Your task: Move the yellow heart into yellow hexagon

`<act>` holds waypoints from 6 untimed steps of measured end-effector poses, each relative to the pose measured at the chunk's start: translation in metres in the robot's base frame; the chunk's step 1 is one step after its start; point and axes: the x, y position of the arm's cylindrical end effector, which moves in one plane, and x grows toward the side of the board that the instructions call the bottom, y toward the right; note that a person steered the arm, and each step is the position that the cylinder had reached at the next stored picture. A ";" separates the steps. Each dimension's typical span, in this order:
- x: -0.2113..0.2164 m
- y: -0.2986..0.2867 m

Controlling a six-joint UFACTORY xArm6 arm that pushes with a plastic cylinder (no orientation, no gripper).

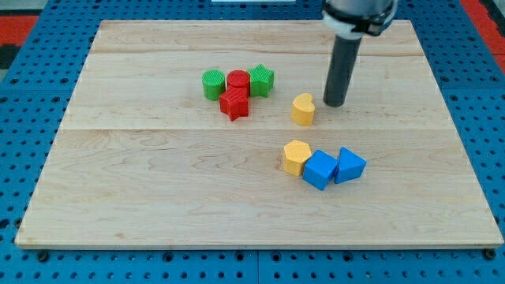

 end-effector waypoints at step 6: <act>0.065 -0.042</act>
